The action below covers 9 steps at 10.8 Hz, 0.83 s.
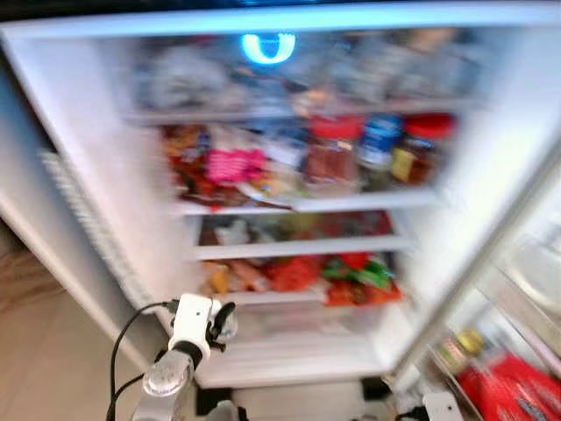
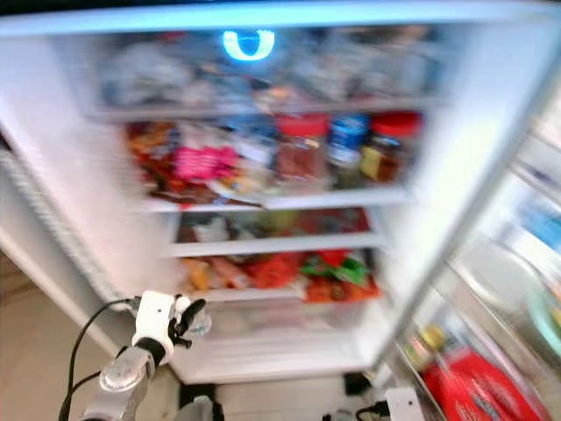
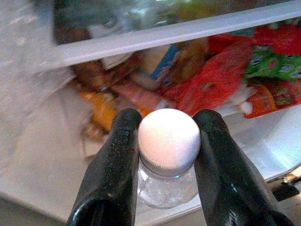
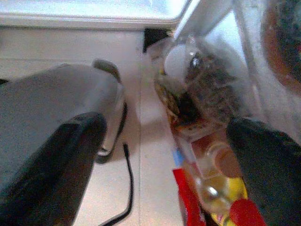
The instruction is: Restocking fridge
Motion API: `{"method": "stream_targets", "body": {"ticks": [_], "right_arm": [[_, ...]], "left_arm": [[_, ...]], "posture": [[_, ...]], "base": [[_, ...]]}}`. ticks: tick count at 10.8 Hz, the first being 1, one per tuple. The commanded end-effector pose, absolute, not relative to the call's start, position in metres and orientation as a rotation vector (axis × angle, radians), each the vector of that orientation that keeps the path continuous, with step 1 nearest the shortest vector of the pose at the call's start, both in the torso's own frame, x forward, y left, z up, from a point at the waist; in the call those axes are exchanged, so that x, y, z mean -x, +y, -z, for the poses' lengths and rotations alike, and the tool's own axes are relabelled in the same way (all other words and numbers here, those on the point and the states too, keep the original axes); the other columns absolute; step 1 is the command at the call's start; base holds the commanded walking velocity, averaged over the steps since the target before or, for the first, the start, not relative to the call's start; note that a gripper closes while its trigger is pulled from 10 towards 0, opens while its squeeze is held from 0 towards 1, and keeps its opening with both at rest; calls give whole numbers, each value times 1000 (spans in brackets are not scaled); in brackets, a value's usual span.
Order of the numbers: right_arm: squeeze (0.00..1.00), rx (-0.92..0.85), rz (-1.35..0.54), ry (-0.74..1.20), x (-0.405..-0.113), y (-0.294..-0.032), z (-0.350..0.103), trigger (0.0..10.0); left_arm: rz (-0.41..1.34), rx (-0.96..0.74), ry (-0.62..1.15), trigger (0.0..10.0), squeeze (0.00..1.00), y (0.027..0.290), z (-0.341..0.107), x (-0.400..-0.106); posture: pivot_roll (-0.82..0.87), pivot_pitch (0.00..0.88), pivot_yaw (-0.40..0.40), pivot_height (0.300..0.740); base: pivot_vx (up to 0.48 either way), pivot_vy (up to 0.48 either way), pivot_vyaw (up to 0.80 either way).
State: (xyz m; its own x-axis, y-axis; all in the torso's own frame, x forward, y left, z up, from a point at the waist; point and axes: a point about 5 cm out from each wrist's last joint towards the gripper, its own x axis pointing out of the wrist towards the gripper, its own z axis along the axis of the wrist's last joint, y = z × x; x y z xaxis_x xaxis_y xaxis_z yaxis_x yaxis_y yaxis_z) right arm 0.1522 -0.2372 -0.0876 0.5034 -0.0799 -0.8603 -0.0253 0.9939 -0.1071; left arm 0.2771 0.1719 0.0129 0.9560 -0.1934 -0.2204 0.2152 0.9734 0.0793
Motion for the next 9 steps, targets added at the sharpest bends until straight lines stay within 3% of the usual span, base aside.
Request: {"method": "stream_targets", "body": {"ticks": [1, 9], "right_arm": [[0, 99, 47, 1072, -145, -238, 91, 10000], [0, 84, 50, 1070, -145, -237, 90, 10000]], "left_arm": [[213, -118, 182, 10000, 0, 172, -21, -284], [369, -483, -48, 10000, 0, 149, -59, -305]], "posture": [[47, 16, 16, 639], [50, 34, 18, 639]], "base": [[0, 0, 0], [0, 0, 0]]}}
